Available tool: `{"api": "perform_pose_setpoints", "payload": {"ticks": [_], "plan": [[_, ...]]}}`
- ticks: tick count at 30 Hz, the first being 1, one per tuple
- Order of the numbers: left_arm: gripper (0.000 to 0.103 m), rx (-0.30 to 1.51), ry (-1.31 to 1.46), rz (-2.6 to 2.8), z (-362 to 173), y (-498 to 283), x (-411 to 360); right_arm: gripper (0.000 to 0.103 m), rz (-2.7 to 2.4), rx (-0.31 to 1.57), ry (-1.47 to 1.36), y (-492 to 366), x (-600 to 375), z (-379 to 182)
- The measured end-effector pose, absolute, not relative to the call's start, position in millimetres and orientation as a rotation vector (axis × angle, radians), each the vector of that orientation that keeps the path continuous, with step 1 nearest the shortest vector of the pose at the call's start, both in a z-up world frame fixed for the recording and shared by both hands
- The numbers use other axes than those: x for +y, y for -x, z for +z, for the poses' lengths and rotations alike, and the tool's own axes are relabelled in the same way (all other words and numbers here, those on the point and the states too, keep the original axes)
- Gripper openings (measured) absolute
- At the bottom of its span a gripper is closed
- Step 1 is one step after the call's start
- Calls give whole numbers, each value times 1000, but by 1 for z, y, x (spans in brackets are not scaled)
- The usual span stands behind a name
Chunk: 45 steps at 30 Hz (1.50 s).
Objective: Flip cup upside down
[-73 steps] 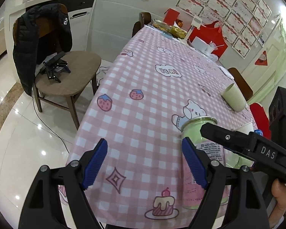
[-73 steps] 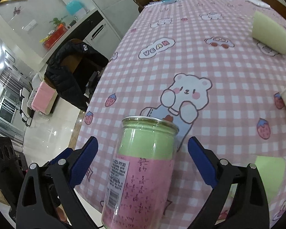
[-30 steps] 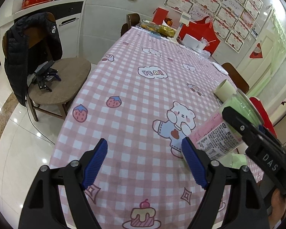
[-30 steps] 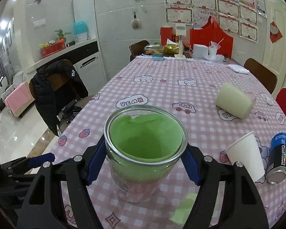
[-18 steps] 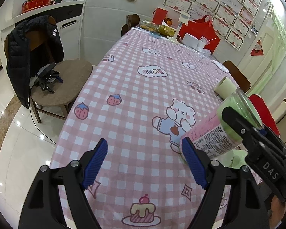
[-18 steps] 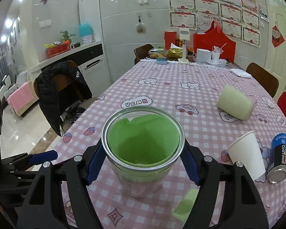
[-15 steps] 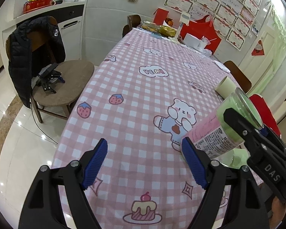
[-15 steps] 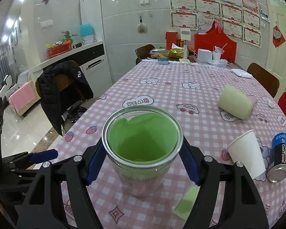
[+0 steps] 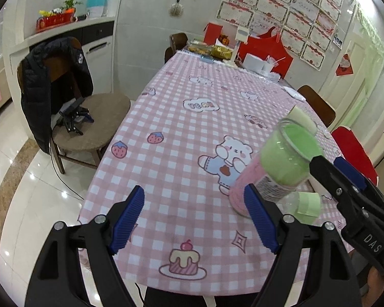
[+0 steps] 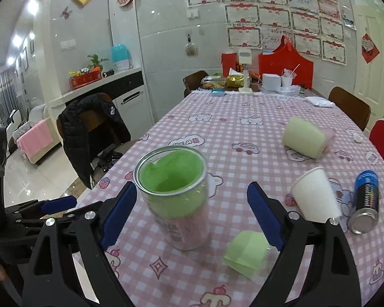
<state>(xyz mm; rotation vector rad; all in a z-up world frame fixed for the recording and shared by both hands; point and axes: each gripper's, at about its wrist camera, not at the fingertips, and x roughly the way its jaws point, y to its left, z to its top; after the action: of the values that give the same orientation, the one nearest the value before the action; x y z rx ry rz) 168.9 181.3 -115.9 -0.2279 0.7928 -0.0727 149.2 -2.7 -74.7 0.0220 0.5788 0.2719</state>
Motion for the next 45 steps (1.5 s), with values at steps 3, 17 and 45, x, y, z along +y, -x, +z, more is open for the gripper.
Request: {"api": "perform_pose_setpoints", "payload": {"ticks": [3,17,45], "plan": [[79,752,207,-65,-105,-156,174,85,253,545,-31,-134,-13,-66],[79,470,87,-34,-43,-83,132,88,165,302,44,-54,-37,-26],[79,168,-37,-69,-1,7,78,95,81,99,15,26,-71,-8]]}}
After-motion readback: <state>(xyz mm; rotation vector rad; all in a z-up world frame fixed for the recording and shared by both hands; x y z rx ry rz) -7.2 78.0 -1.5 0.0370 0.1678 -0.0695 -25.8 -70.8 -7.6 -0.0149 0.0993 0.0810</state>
